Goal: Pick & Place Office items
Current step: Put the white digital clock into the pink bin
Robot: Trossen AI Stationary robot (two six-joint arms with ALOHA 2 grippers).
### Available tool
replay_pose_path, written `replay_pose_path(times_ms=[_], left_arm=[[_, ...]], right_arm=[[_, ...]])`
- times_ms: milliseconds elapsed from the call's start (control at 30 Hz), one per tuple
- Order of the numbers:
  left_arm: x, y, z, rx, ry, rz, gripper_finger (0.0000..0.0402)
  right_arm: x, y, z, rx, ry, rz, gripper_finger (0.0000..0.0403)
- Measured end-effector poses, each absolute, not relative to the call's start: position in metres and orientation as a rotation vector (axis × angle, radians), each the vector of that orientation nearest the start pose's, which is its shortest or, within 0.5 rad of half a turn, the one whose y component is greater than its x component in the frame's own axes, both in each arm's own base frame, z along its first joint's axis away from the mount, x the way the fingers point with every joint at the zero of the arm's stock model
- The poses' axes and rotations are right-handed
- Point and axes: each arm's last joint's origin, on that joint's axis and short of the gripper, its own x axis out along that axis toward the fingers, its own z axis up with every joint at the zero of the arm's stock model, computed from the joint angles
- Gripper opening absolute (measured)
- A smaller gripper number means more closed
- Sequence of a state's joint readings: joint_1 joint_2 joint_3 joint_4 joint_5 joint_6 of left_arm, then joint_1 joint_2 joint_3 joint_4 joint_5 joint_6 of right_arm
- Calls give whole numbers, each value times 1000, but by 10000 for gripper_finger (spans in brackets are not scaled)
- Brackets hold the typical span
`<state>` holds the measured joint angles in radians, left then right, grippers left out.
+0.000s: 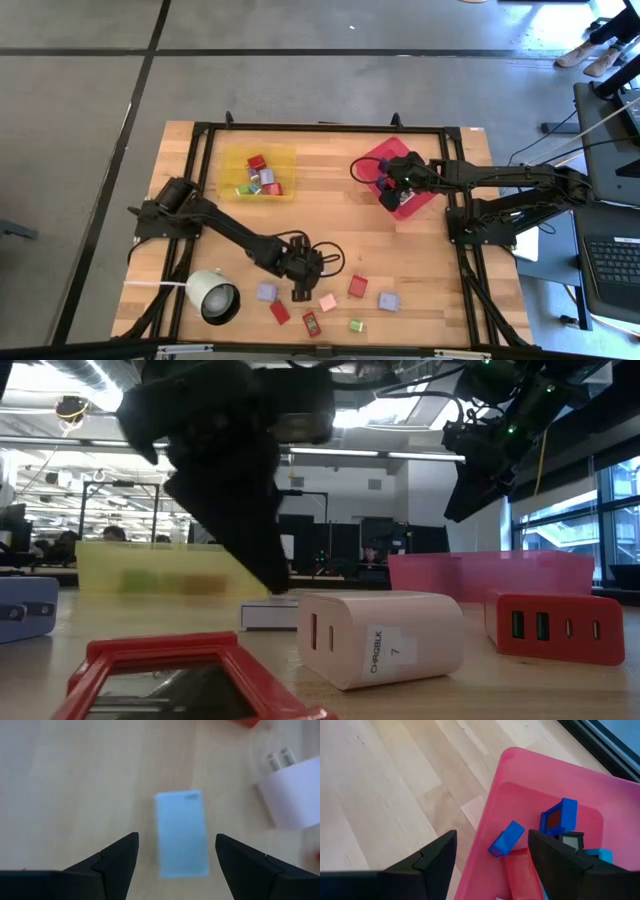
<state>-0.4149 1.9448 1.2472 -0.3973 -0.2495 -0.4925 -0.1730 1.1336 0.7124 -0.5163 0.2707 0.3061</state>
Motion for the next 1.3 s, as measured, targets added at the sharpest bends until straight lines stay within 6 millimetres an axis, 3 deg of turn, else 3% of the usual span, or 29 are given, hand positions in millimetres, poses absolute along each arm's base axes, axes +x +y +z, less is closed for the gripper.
replay_pose_path(times_ms=[200,400,733,933,1100,1300], left_arm=[[367,-150,135,-146,1049,33,263],[369,-147,132,-159,1058,39,255],[368,-141,132,-134,1094,40,157],[369,-136,133,-145,1098,49,152],[364,-127,147,-97,1068,146,157],[351,-114,190,36,913,376,158]], right_arm=[[210,-45,222,234,848,-550,249],[214,-45,224,239,799,-546,249],[214,-45,225,239,798,-545,249],[214,-45,225,239,793,-545,249],[214,-45,225,240,789,-544,249],[217,-46,227,243,756,-541,249]])
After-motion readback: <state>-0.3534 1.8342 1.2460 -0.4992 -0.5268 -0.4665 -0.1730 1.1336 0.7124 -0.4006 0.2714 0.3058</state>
